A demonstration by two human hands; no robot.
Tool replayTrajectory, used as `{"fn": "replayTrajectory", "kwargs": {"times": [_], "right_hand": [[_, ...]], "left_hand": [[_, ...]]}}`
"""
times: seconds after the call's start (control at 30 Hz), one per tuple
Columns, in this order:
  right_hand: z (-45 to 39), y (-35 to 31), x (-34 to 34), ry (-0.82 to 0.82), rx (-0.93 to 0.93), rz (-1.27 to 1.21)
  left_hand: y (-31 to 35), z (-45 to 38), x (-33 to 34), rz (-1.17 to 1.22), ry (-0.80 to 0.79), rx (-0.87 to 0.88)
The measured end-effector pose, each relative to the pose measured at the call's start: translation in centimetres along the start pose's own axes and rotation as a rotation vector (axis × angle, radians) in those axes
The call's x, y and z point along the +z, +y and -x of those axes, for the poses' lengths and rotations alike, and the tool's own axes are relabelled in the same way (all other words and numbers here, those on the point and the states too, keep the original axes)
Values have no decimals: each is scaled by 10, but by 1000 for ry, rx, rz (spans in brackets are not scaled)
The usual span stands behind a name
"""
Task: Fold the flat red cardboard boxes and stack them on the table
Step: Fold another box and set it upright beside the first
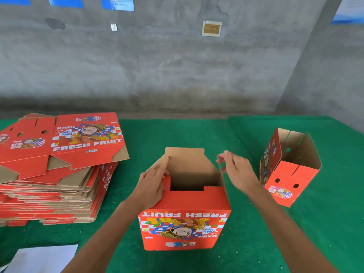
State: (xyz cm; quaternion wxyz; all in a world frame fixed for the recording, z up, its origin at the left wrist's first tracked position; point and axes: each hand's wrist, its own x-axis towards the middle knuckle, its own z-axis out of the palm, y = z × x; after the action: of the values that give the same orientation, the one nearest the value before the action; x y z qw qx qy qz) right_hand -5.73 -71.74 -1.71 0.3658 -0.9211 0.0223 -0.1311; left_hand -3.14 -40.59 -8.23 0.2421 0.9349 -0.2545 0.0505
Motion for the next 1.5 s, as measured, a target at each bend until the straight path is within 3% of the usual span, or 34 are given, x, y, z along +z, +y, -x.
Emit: {"fn": "replayTrajectory", "kwargs": {"times": [0.13,0.23,0.3,0.4,0.5,0.57,0.63,0.7,0.8,0.97,1.1,1.27,1.5], "right_hand": [[12,19,33,-125,-120,56],[17,32,55,-81,-93,185],[16,34,57,-69,-88,99],[17,36,55,-118,-181,82],[24,37,57,-38,-173,-124],[28,35,58,-28,-104,-178],[29,31,58,-23,-73,-76],[28,31,57,-122,-50,113],[26,26,57,-295,158,105],[22,25,66,-293,345,142],[23,30,60,-304,532,-78],[34,55,47,-552,947,-361],[44,64,52,-775,1043,-311]], "left_hand": [[-5,-4,3,113,58,-79],[-7,-2,7,97,148,-151],[-8,-2,9,56,180,-188],[-9,-2,5,255,127,-102],[-13,0,1,392,202,-37],[-11,3,2,403,157,-23],[-8,4,2,435,71,-85],[-6,2,2,242,-56,-153],[-2,-5,6,-56,-179,-235],[4,-13,14,-231,-132,-284],[0,-11,11,-157,-101,-297],[5,-8,9,-127,-49,-330],[2,-3,9,-81,-7,-332]]}}
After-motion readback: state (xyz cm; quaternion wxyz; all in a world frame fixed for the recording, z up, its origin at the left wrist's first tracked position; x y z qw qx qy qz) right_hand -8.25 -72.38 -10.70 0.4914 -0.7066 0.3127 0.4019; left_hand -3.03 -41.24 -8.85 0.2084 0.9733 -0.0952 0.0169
